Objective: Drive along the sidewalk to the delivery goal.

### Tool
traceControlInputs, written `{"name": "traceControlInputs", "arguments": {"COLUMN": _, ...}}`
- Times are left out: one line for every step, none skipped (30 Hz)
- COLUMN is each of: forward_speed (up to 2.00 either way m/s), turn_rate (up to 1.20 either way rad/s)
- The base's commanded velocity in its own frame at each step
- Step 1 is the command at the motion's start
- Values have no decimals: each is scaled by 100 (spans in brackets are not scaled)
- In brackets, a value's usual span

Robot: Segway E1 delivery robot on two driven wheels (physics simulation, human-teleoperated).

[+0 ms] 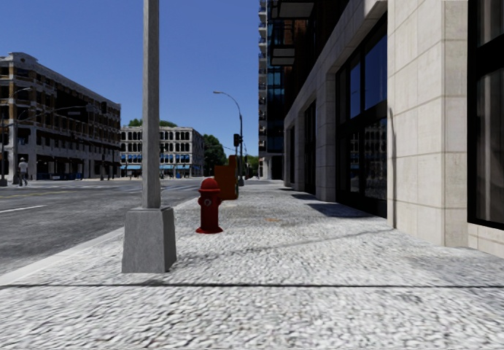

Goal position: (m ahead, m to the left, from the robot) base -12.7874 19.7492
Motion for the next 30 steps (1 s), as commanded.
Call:
{"name": "traceControlInputs", "arguments": {"forward_speed": 163, "turn_rate": -62}}
{"name": "traceControlInputs", "arguments": {"forward_speed": 163, "turn_rate": -59}}
{"name": "traceControlInputs", "arguments": {"forward_speed": 163, "turn_rate": -59}}
{"name": "traceControlInputs", "arguments": {"forward_speed": 163, "turn_rate": -57}}
{"name": "traceControlInputs", "arguments": {"forward_speed": 163, "turn_rate": -45}}
{"name": "traceControlInputs", "arguments": {"forward_speed": 163, "turn_rate": -45}}
{"name": "traceControlInputs", "arguments": {"forward_speed": 163, "turn_rate": -3}}
{"name": "traceControlInputs", "arguments": {"forward_speed": 164, "turn_rate": 0}}
{"name": "traceControlInputs", "arguments": {"forward_speed": 164, "turn_rate": 0}}
{"name": "traceControlInputs", "arguments": {"forward_speed": 164, "turn_rate": 0}}
{"name": "traceControlInputs", "arguments": {"forward_speed": 164, "turn_rate": 0}}
{"name": "traceControlInputs", "arguments": {"forward_speed": 165, "turn_rate": 0}}
{"name": "traceControlInputs", "arguments": {"forward_speed": 165, "turn_rate": 0}}
{"name": "traceControlInputs", "arguments": {"forward_speed": 165, "turn_rate": 0}}
{"name": "traceControlInputs", "arguments": {"forward_speed": 165, "turn_rate": 0}}
{"name": "traceControlInputs", "arguments": {"forward_speed": 165, "turn_rate": 0}}
{"name": "traceControlInputs", "arguments": {"forward_speed": 165, "turn_rate": 0}}
{"name": "traceControlInputs", "arguments": {"forward_speed": 165, "turn_rate": 0}}
{"name": "traceControlInputs", "arguments": {"forward_speed": 165, "turn_rate": 0}}
{"name": "traceControlInputs", "arguments": {"forward_speed": 167, "turn_rate": 0}}
{"name": "traceControlInputs", "arguments": {"forward_speed": 200, "turn_rate": 0}}
{"name": "traceControlInputs", "arguments": {"forward_speed": 200, "turn_rate": 0}}
{"name": "traceControlInputs", "arguments": {"forward_speed": 200, "turn_rate": 0}}
{"name": "traceControlInputs", "arguments": {"forward_speed": 200, "turn_rate": 0}}
{"name": "traceControlInputs", "arguments": {"forward_speed": 200, "turn_rate": 0}}
{"name": "traceControlInputs", "arguments": {"forward_speed": 200, "turn_rate": 0}}
{"name": "traceControlInputs", "arguments": {"forward_speed": 200, "turn_rate": 0}}
{"name": "traceControlInputs", "arguments": {"forward_speed": 200, "turn_rate": 0}}
{"name": "traceControlInputs", "arguments": {"forward_speed": 200, "turn_rate": 0}}
{"name": "traceControlInputs", "arguments": {"forward_speed": 200, "turn_rate": 0}}
